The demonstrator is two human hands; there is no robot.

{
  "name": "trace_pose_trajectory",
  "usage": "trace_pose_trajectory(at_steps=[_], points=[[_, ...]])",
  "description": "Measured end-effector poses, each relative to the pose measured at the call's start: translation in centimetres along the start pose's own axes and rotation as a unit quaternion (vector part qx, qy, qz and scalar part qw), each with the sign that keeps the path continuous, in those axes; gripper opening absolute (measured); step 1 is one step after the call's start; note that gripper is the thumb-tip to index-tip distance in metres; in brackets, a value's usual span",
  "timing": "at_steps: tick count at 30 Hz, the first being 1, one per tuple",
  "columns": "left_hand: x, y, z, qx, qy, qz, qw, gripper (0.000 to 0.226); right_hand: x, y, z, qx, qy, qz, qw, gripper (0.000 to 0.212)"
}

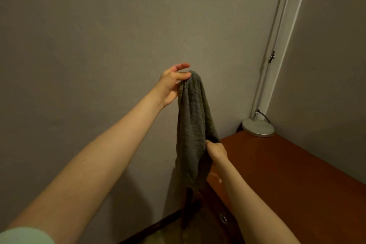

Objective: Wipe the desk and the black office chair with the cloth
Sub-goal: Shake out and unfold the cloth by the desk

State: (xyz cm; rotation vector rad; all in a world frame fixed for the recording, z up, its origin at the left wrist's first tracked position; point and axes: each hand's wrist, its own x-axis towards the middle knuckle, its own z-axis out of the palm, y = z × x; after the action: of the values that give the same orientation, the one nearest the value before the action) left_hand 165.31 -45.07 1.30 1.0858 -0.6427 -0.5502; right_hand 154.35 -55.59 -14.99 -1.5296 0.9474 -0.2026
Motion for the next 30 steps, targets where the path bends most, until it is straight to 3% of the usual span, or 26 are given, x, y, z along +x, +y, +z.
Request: trace_pose_trajectory(at_steps=[2,4,6,8,10,14,18,21,25,27,29,30], points=[[0.3,-0.4,-0.4,0.019,0.009,0.004,1.0,0.026,1.0,-0.2,-0.9,-0.056,0.023,-0.009,0.998,0.03],[0.7,-0.9,-0.8,0.031,0.014,0.008,0.999,0.027,1.9,-0.5,-1.6,-0.044,0.012,0.002,0.999,0.019],[1.4,-1.2,-1.1,0.035,0.017,0.014,0.999,0.028,2.9,-0.7,-2.3,0.072,-0.043,0.04,0.996,0.007],[2.2,-1.3,-1.1,0.032,0.014,0.019,0.999,0.028,2.9,-0.7,-2.6,0.255,-0.137,0.102,0.952,0.009],[3.1,-1.3,-0.7,0.029,0.009,0.025,0.999,0.028,2.9,-0.9,-3.1,0.288,-0.168,0.137,0.933,0.011],[5.0,-1.9,-0.4,0.04,0.024,0.031,0.998,0.027,4.6,-2.0,-4.7,0.261,-0.095,0.073,0.958,0.021],[6.6,-3.9,-0.6,0.035,0.067,0.028,0.997,0.027,7.7,-3.0,-8.2,0.335,0.014,-0.046,0.941,0.022],[8.0,-6.4,-1.0,0.038,0.101,0.012,0.994,0.031,9.2,-4.2,-11.2,0.229,0.082,-0.123,0.962,0.025],[9.4,-10.3,-1.2,0.046,0.14,-0.022,0.989,0.035,10.5,-4.7,-14.4,0.227,0.094,-0.147,0.958,0.009],[10.1,-12.4,-0.9,0.057,0.147,-0.035,0.987,0.033,10.7,-4.6,-16.2,0.229,0.039,-0.142,0.962,0.042],[10.9,-14.1,-0.3,0.066,0.14,-0.042,0.987,0.034,10.3,-4.3,-18.1,0.118,-0.003,-0.135,0.984,0.074],[11.3,-14.5,0.1,0.068,0.138,-0.044,0.987,0.035,10.0,-4.3,-18.9,0.048,-0.006,-0.139,0.989,0.08]])
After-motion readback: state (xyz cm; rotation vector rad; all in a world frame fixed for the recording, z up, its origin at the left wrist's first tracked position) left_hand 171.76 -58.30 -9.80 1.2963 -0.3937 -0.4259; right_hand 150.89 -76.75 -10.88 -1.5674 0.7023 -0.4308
